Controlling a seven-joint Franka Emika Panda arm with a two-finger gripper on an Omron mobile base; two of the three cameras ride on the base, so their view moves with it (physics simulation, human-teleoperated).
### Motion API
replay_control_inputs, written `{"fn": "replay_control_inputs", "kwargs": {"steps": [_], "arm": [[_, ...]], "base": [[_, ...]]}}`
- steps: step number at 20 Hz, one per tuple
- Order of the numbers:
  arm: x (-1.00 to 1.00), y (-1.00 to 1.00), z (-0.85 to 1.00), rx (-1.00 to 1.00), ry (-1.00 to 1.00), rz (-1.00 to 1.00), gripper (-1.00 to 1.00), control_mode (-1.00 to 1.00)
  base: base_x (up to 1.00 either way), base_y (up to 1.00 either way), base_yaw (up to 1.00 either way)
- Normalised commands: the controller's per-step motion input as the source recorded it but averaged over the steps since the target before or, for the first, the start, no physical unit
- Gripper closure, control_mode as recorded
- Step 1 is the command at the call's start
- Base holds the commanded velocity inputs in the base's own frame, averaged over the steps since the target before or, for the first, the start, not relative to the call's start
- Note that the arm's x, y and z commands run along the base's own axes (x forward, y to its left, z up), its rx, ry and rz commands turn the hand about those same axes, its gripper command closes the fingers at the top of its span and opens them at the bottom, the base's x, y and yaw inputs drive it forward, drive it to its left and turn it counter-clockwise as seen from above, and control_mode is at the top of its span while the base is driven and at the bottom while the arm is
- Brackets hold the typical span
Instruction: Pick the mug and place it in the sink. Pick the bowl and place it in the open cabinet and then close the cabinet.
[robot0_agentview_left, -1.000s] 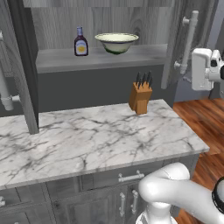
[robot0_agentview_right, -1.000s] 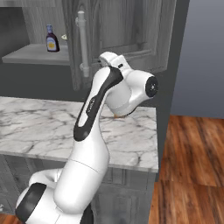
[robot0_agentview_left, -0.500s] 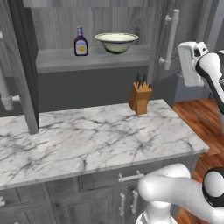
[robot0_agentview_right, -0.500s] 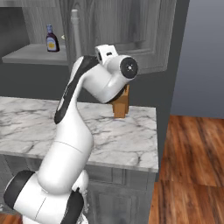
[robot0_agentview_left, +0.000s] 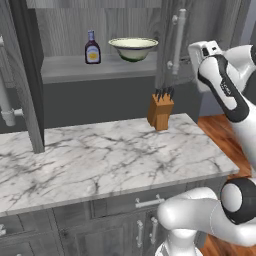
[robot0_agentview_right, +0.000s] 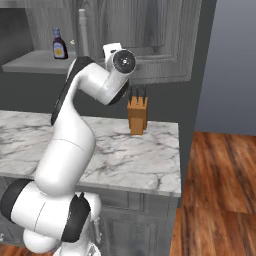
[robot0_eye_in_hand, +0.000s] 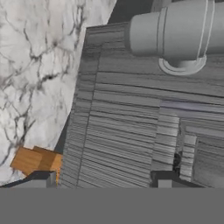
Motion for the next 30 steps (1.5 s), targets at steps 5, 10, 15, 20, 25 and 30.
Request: {"fn": "replay_control_inputs", "kwargs": {"steps": [5,10,15,20,25,30], "arm": [[0.44,0.11,-0.28,-0.07,-0.29,-0.07,-1.0,-1.0],[0.72,0.02,-0.1,0.0,-0.15,-0.06,-1.0,-1.0],[0.89,0.0,0.0,0.0,0.01,-0.11,-1.0,-1.0],[0.81,0.0,0.18,0.01,0.21,-0.11,-1.0,-1.0],[0.44,-0.15,0.25,0.07,0.31,-0.06,-1.0,-1.0],[-0.22,-0.27,0.0,0.1,0.18,0.0,-1.0,-1.0]], "base": [[0.0,0.0,0.0],[0.0,0.0,0.0],[0.0,0.0,0.0],[0.0,0.0,0.0],[0.0,0.0,0.0],[0.0,0.0,0.0]]}}
